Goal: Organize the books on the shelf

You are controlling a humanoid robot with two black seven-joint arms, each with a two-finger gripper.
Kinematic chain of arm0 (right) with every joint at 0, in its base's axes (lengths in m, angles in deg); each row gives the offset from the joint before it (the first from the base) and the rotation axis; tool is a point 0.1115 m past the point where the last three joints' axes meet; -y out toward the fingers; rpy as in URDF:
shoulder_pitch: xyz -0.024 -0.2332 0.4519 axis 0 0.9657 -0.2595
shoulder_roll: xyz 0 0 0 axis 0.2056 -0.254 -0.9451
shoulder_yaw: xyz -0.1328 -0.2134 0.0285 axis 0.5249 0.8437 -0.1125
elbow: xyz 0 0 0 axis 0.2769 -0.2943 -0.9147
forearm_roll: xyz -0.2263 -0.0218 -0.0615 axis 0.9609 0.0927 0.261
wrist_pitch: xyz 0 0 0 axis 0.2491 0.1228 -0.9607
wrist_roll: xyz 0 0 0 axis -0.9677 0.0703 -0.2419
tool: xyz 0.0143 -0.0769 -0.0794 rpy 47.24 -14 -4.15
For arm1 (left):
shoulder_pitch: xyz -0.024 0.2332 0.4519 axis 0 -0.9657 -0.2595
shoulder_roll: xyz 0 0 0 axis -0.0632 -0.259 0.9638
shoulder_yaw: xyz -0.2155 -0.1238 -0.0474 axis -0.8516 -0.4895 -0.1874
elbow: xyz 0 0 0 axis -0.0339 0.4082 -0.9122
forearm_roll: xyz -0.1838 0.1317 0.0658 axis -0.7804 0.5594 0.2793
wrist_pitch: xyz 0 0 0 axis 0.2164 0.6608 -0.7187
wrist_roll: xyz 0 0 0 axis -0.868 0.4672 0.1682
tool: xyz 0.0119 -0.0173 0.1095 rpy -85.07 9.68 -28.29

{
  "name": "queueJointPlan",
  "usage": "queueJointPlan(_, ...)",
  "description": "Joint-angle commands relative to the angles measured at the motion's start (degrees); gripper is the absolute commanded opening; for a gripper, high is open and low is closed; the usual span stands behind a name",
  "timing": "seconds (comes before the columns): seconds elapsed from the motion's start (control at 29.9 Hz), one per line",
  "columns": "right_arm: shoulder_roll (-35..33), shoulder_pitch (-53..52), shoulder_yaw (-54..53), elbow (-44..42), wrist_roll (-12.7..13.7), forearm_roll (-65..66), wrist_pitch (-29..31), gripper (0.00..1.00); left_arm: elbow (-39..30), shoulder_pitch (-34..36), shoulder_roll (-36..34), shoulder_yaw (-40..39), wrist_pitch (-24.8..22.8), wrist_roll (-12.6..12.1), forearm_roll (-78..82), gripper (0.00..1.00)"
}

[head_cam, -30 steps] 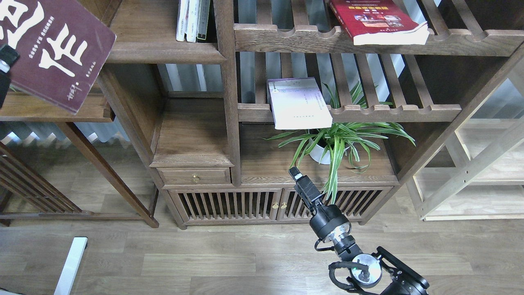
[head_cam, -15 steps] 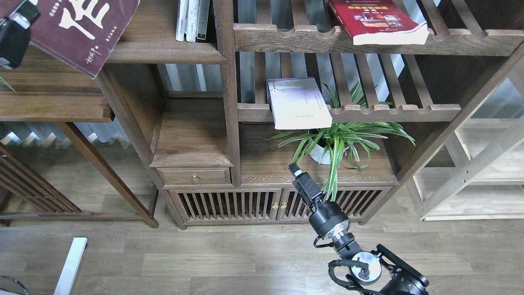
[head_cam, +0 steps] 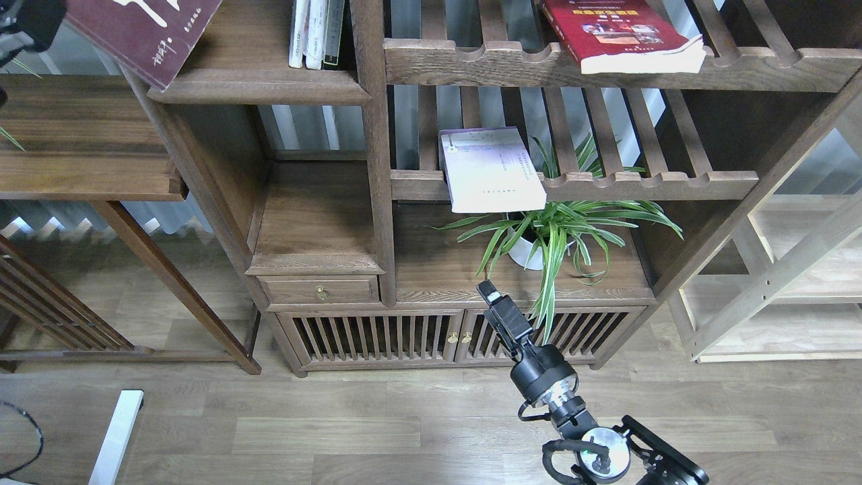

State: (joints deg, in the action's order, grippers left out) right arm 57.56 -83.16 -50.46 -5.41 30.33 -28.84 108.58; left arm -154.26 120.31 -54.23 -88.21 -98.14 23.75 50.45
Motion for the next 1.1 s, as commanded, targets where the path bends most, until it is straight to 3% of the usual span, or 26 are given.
queueJointPlan(0.0, 0.00, 0.10, 0.01, 0.24, -0.05, -0.01, 0.00, 0.99, 0.20, 2.18, -0.31, 1.55, 4.64, -0.01, -0.02, 0.07)
queueJointPlan(0.5, 0.00, 0.54, 0.01, 0.33, -0.05, -0.71, 0.00, 0.99, 10.39, 13.69, -2.68, 13.06, 8.77, -0.01, -0.46, 0.07)
queueJointPlan(1.07, 0.00, 1.86, 0.01, 0.33, -0.05, -1.76, 0.00, 0.99, 24.18, 27.14, 1.01, 25.89, 14.40, -0.01, -0.46, 0.08)
